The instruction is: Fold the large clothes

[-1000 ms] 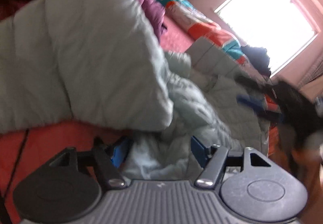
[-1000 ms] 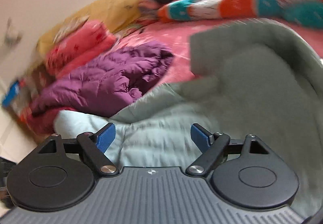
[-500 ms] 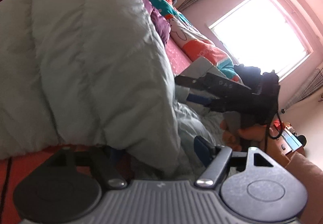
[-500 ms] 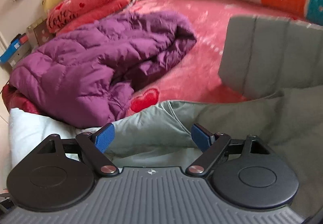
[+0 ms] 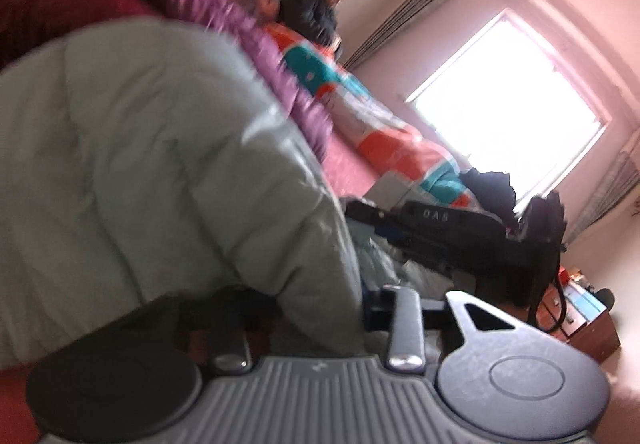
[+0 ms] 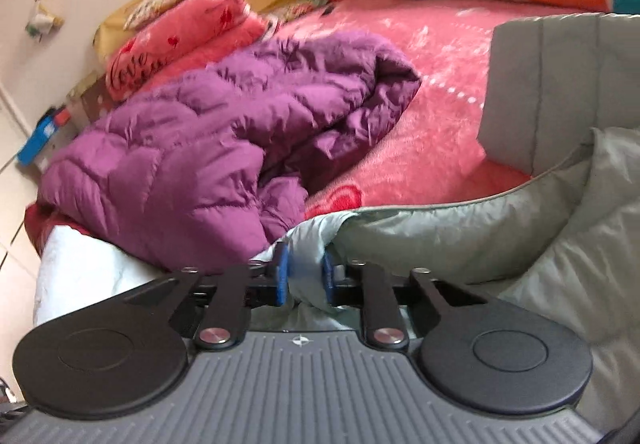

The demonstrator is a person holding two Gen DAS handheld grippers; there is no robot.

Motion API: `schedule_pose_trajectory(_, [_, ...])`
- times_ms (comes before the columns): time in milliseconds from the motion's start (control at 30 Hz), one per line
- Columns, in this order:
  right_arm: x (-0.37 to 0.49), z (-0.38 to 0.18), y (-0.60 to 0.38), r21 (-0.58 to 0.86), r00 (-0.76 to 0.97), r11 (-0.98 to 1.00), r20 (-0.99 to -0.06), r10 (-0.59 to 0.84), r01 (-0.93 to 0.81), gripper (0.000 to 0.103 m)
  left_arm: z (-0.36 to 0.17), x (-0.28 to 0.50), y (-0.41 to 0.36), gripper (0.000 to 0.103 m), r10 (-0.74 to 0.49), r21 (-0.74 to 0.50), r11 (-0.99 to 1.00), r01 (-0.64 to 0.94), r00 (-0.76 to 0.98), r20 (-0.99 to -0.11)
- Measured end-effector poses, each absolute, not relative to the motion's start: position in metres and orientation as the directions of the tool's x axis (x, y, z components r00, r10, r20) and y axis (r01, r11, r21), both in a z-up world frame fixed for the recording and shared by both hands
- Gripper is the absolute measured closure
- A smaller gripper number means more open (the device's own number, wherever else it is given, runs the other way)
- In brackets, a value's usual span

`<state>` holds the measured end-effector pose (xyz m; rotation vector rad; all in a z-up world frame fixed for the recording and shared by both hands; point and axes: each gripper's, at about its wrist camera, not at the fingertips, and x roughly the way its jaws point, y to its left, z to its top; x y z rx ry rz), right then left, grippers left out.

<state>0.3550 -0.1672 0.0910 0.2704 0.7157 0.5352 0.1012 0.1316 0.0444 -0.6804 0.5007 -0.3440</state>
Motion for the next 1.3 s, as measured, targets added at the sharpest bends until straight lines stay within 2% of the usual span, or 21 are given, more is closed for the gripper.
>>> schedule_pose_trajectory(100, [0.334, 0.110, -0.176, 0.452, 0.693, 0.823, -0.469, 0.548, -0.345, 0.092, 0.060, 0.087, 0.136, 0.079, -0.444, -0.636, 0.741, 0.214, 0.867, -0.225])
schedule_pose_trajectory(267, [0.307, 0.144, -0.187, 0.500, 0.769, 0.788, -0.320, 0.553, -0.359, 0.092, 0.088, 0.065, 0.157, 0.080, -0.411, -0.601, 0.741, 0.299, 0.910, -0.055])
schedule_pose_trajectory(400, [0.305, 0.174, -0.189, 0.528, 0.821, 0.765, -0.201, 0.534, -0.369, 0.092, 0.096, 0.068, 0.179, 0.080, -0.321, -0.581, 0.774, 0.254, 0.947, -0.014])
schedule_pose_trajectory(533, [0.321, 0.185, -0.168, 0.472, 0.837, 0.797, -0.196, 0.511, -0.377, 0.093, 0.090, 0.076, 0.196, 0.079, -0.208, -0.559, 0.820, 0.123, 0.974, -0.090])
schedule_pose_trajectory(633, [0.341, 0.174, -0.146, 0.418, 0.838, 0.837, -0.258, 0.481, -0.352, 0.092, 0.084, 0.086, 0.199, 0.079, -0.157, -0.554, 0.833, 0.020, 0.967, -0.201])
schedule_pose_trajectory(733, [0.354, 0.158, -0.126, 0.325, 0.830, 0.888, -0.352, 0.433, -0.325, 0.087, 0.075, 0.092, 0.199, 0.078, -0.130, -0.525, 0.850, -0.049, 0.945, -0.300])
schedule_pose_trajectory(767, [0.356, 0.152, -0.122, 0.291, 0.831, 0.906, -0.381, 0.404, -0.307, 0.078, 0.073, 0.093, 0.198, 0.078, -0.126, -0.516, 0.854, -0.062, 0.939, -0.321])
schedule_pose_trajectory(800, [0.356, 0.147, -0.120, 0.280, 0.828, 0.914, -0.404, 0.389, -0.292, 0.061, 0.072, 0.095, 0.199, 0.075, -0.124, -0.510, 0.857, -0.070, 0.933, -0.337])
schedule_pose_trajectory(833, [0.356, 0.144, -0.121, 0.283, 0.826, 0.917, -0.415, 0.382, -0.282, 0.048, 0.073, 0.098, 0.199, 0.073, -0.121, -0.503, 0.861, -0.079, 0.928, -0.353])
schedule_pose_trajectory(867, [0.352, 0.143, -0.124, 0.289, 0.829, 0.919, -0.417, 0.373, -0.268, 0.024, 0.074, 0.099, 0.200, 0.067, -0.114, -0.492, 0.866, -0.091, 0.921, -0.372])
schedule_pose_trajectory(900, [0.347, 0.144, -0.129, 0.298, 0.834, 0.920, -0.415, 0.364, -0.254, 0.010, 0.072, 0.107, 0.204, 0.064, -0.107, -0.483, 0.869, -0.103, 0.916, -0.387])
schedule_pose_trajectory(1000, [0.336, 0.144, -0.146, 0.352, 0.838, 0.908, -0.403, 0.368, -0.229, 0.006, 0.068, 0.110, 0.206, 0.058, -0.103, -0.475, 0.871, -0.128, 0.897, -0.429])
schedule_pose_trajectory(1167, [0.293, 0.151, -0.188, 0.384, 0.865, 0.914, -0.406, 0.294, -0.131, 0.002, 0.071, 0.109, 0.207, 0.046, -0.115, -0.466, 0.875, -0.130, 0.880, -0.461])
schedule_pose_trajectory(1300, [0.247, 0.150, -0.238, 0.310, 0.892, 0.951, -0.434, 0.129, 0.014, 0.000, 0.071, 0.090, 0.195, 0.043, -0.145, -0.433, 0.897, -0.090, 0.866, -0.479])
